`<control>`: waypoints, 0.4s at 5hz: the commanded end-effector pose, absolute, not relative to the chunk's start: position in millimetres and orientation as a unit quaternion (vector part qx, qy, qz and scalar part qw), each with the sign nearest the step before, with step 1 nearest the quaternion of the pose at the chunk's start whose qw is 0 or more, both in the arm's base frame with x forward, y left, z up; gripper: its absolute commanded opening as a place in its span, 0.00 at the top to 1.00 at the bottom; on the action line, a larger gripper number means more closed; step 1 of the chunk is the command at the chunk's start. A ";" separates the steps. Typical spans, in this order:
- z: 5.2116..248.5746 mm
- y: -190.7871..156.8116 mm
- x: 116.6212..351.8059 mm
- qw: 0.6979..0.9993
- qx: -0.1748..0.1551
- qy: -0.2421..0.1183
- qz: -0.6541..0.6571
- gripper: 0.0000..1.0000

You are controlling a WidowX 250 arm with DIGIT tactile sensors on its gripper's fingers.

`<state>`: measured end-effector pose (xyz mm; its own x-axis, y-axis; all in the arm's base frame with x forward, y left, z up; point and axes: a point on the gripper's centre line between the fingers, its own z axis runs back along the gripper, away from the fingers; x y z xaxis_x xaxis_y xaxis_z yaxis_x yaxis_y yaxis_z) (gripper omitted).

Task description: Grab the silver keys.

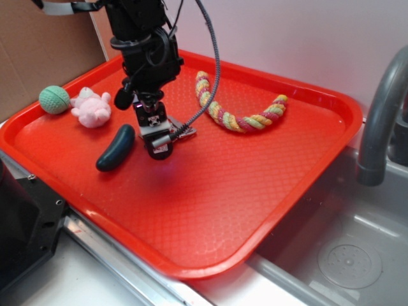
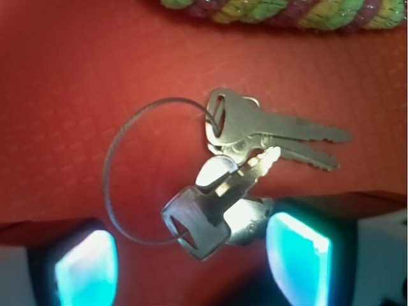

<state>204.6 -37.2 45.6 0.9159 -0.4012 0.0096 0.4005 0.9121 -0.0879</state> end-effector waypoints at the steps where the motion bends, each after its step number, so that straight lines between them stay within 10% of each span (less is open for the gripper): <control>1: 50.3 -67.5 222.4 0.971 -0.047 0.008 -0.232 0.00; 2: 49.4 -69.6 222.5 0.972 -0.042 0.012 -0.232 0.00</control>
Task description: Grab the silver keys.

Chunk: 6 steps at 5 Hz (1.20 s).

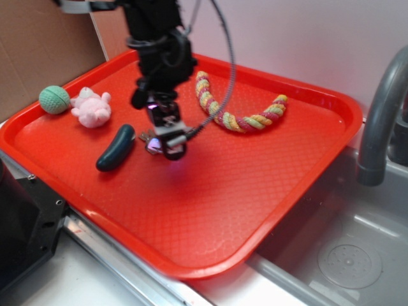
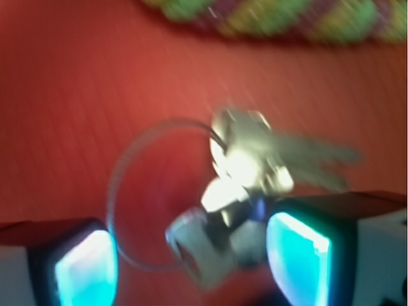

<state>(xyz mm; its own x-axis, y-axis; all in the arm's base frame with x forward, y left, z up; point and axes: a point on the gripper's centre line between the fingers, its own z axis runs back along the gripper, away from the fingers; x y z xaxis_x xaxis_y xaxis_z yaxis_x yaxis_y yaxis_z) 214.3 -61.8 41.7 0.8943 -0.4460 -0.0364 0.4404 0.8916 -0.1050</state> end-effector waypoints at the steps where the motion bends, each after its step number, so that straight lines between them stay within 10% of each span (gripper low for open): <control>1: 43.8 -73.6 226.5 0.969 -0.037 0.019 -0.244 0.00; 2: 42.4 -73.2 227.1 0.969 -0.034 0.024 -0.243 0.00; 4: 37.0 -73.1 229.8 0.971 -0.036 0.036 -0.234 1.00; 6: 47.5 -67.4 226.0 0.972 -0.040 0.029 -0.231 1.00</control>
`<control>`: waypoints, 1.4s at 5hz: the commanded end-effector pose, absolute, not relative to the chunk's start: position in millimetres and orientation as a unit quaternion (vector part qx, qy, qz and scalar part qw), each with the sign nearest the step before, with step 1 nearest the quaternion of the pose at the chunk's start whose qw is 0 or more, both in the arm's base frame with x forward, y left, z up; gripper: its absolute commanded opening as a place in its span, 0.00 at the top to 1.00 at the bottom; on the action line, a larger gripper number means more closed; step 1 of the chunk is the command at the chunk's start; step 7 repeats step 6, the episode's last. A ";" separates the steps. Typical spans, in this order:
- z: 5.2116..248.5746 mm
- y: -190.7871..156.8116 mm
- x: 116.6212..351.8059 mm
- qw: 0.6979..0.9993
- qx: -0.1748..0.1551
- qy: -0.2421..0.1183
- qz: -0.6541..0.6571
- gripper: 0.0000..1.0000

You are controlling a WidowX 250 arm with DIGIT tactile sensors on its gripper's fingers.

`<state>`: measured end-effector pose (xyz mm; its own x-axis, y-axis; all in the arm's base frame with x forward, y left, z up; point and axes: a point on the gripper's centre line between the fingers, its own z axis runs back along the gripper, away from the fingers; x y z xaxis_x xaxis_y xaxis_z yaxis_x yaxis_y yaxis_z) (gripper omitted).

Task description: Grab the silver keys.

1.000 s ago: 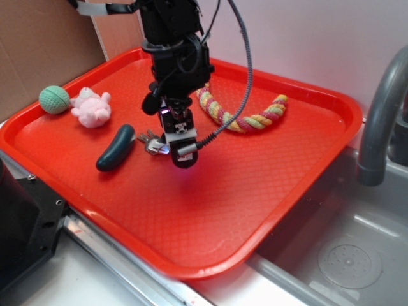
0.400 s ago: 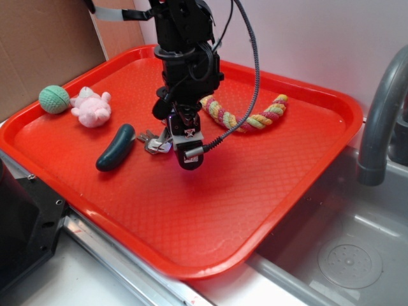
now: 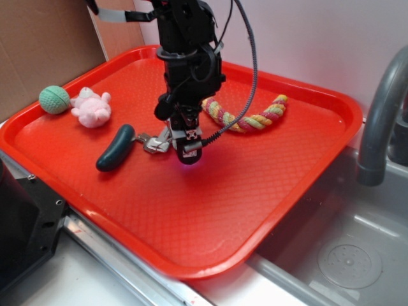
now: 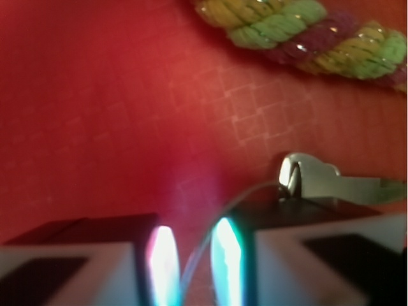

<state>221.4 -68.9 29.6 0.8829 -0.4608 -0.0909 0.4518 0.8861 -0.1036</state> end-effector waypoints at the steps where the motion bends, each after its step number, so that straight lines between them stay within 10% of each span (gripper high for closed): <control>1: 85.8 -54.4 216.0 0.977 -0.026 0.038 -0.208 1.00; 5: 268.5 52.7 168.9 0.999 0.004 -0.039 -0.012 1.00; 7: 268.0 49.7 172.4 1.000 0.004 -0.024 -0.013 1.00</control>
